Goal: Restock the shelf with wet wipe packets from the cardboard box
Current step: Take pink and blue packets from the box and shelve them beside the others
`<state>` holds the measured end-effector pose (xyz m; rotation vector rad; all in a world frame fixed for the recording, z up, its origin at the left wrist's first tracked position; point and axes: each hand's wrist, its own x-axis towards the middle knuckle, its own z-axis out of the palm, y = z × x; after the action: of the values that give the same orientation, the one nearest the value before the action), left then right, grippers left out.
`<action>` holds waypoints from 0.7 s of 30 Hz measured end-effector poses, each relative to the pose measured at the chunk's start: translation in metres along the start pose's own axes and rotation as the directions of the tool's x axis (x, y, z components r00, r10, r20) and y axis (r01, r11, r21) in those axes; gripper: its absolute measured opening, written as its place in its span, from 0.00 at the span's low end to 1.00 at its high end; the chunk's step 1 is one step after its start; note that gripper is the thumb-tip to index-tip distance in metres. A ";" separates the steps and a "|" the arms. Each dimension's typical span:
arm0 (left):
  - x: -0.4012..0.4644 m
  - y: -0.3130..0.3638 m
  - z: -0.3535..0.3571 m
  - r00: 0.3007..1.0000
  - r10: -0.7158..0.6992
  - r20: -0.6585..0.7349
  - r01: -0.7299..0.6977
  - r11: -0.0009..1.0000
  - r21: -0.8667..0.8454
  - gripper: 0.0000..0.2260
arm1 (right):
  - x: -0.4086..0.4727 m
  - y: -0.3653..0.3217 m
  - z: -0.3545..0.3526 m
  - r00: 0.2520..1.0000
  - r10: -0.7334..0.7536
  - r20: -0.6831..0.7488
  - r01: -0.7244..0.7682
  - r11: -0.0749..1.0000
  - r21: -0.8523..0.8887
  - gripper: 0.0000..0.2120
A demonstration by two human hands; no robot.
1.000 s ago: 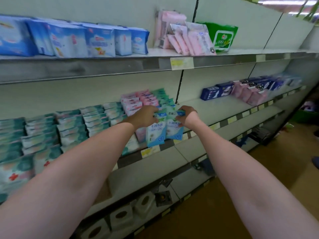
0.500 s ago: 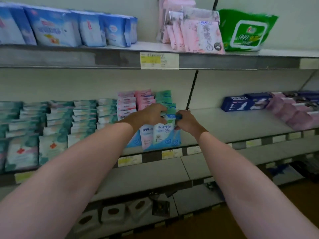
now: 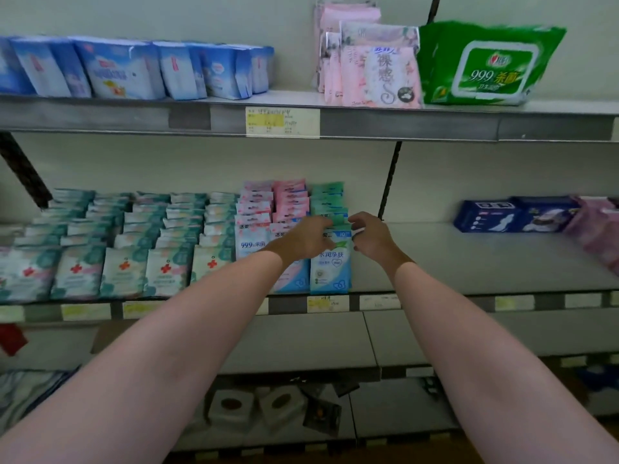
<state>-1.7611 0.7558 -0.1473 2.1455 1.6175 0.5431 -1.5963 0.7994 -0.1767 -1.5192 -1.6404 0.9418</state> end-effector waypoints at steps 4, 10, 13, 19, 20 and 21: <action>0.006 0.004 0.014 0.998 -0.024 -0.057 0.026 0.999 0.032 0.13 | -0.001 0.002 -0.007 1.000 0.007 -0.018 -0.008 0.998 -0.062 0.15; 0.008 0.003 0.023 0.984 -0.036 -0.177 0.081 0.964 0.253 0.20 | -0.009 0.015 -0.012 0.999 0.026 -0.044 -0.027 0.999 -0.034 0.11; 0.005 0.001 0.021 0.978 -0.048 -0.202 0.101 0.960 0.262 0.26 | -0.013 0.018 -0.012 0.998 0.035 -0.044 -0.037 0.998 -0.042 0.09; -0.003 -0.003 0.025 0.985 -0.115 -0.132 0.143 0.962 0.234 0.29 | -0.031 0.010 -0.003 0.990 0.119 0.080 -0.118 0.993 -0.023 0.10; -0.005 -0.004 0.028 0.984 -0.112 -0.136 0.143 0.959 0.246 0.29 | -0.036 0.011 0.002 0.984 0.131 0.120 -0.125 0.991 -0.050 0.13; -0.006 -0.003 0.031 0.983 -0.103 -0.149 0.140 0.955 0.262 0.30 | -0.041 0.012 0.006 0.985 0.114 0.126 -0.104 0.991 -0.081 0.15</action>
<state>-1.7482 0.7483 -0.1755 2.2200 1.9854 0.4570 -1.5931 0.7590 -0.1914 -1.6414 -1.7145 1.0703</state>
